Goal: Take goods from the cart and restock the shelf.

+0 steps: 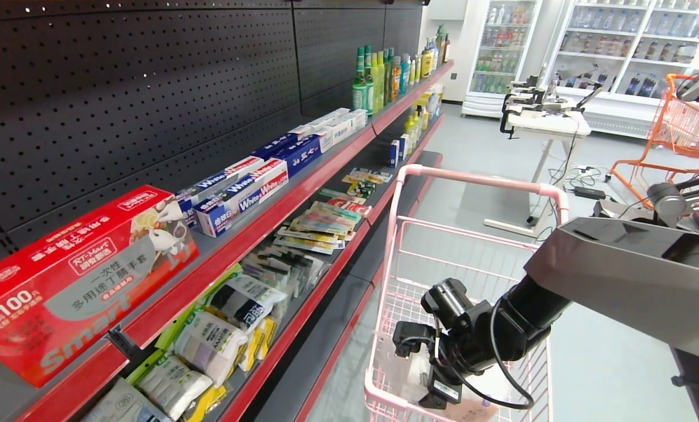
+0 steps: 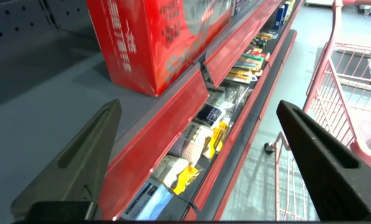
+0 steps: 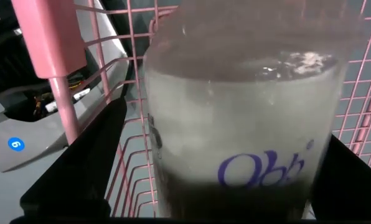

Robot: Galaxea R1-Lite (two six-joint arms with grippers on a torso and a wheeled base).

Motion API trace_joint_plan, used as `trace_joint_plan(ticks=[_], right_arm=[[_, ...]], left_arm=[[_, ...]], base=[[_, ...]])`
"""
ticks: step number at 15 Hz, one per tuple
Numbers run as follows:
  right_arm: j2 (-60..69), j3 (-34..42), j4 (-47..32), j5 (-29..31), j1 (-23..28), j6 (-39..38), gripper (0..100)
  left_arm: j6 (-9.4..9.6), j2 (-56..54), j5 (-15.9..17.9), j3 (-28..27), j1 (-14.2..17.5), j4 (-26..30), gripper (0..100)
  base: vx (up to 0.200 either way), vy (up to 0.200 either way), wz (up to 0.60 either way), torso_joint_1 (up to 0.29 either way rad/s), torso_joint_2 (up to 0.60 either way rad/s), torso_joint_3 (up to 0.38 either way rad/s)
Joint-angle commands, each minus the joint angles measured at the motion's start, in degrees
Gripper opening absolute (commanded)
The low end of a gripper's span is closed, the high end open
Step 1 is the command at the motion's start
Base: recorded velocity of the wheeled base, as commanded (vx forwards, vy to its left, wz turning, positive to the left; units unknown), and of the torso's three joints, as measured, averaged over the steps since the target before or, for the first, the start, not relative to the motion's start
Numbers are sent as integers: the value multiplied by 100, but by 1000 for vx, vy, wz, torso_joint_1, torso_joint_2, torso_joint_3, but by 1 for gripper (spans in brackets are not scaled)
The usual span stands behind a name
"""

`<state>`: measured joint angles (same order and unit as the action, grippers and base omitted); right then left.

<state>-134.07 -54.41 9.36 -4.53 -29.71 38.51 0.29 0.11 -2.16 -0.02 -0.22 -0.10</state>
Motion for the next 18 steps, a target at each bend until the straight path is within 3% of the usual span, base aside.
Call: trace_joint_plan(ticks=[1,11,12,18], right_arm=[[-5,0,4,-4,0,-10,100],[30,35,13,-12,9,130,100],[39,53,13,-12,18,210,0],[109,114,-40,58,0,51,0]], left_arm=[[-3,-2,-4,2,4,1,100],[6,-2,-4,2,-4,1,100],[-3,-2,-4,2,-4,1,100],[6,-2,-4,2,-4,1,100]], base=[[0,0,0,-154,349,188],[0,0,0,-35,83,43],[0,0,0,0,0,0],[0,0,0,0,0,0]])
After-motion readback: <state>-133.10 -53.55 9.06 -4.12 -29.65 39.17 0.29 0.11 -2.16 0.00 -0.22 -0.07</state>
